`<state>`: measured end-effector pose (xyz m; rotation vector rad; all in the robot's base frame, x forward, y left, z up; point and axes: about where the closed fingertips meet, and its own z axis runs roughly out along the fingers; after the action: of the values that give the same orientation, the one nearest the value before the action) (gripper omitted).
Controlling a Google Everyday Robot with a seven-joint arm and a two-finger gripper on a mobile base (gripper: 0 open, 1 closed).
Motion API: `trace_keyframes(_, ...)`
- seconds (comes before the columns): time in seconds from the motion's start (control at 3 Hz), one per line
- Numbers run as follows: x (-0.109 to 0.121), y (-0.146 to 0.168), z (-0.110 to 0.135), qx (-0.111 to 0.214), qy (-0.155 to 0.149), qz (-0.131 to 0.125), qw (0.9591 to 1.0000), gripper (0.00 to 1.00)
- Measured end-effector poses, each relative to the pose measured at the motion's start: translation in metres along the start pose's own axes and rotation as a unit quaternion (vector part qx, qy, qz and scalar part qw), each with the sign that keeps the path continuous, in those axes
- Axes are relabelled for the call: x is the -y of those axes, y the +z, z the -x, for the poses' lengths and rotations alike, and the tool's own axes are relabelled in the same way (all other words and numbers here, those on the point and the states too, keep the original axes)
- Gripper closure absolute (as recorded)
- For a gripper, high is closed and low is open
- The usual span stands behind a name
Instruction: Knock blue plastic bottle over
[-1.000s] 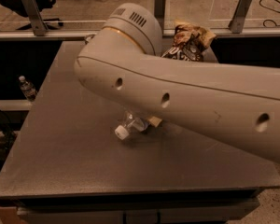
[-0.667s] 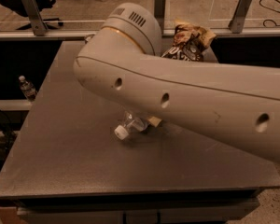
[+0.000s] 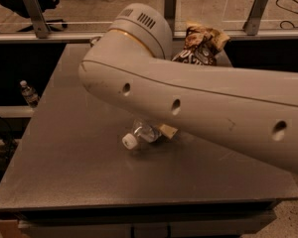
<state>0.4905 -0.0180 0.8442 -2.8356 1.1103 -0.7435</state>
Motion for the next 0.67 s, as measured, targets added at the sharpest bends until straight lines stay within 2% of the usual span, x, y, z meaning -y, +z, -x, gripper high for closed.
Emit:
trace_keyframes(0.33,-0.0001,-0.0001,0.0000,0.000,0.000,0.000,1.0000,0.00)
trace_keyframes(0.67,-0.0001,-0.0001,0.0000,0.000,0.000,0.000,1.0000,0.00)
